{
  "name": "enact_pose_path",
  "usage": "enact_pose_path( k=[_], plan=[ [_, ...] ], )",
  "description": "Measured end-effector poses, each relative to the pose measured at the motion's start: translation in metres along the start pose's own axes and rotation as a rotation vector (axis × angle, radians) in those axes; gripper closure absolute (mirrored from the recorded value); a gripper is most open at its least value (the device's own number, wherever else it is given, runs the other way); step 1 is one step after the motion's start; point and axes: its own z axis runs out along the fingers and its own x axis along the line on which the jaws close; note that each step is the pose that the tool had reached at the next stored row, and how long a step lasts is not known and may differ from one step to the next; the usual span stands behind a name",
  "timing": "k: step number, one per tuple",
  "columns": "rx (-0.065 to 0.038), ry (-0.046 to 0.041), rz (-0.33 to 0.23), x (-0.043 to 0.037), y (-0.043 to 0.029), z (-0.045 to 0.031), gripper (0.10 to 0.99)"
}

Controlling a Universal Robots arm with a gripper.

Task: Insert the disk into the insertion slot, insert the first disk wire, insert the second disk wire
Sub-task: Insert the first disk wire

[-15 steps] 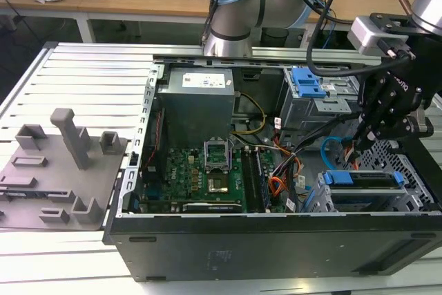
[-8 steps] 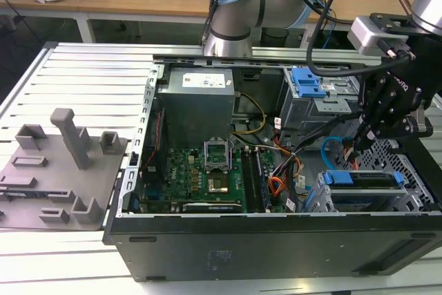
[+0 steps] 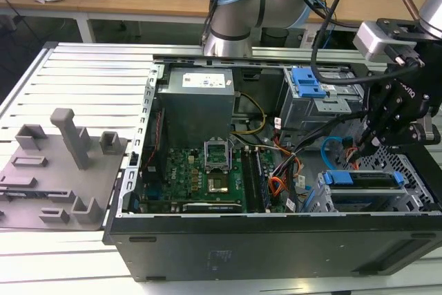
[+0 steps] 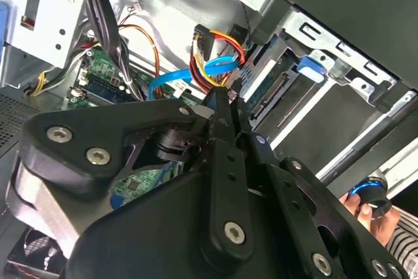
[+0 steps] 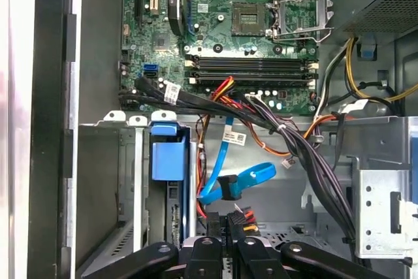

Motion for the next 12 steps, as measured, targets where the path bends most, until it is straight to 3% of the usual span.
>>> enact_pose_path(
  k=[12],
  plan=[
    [0.000, 0.0000, 0.000, 0.0194, 0.0000, 0.0007, 0.925]
  ],
)
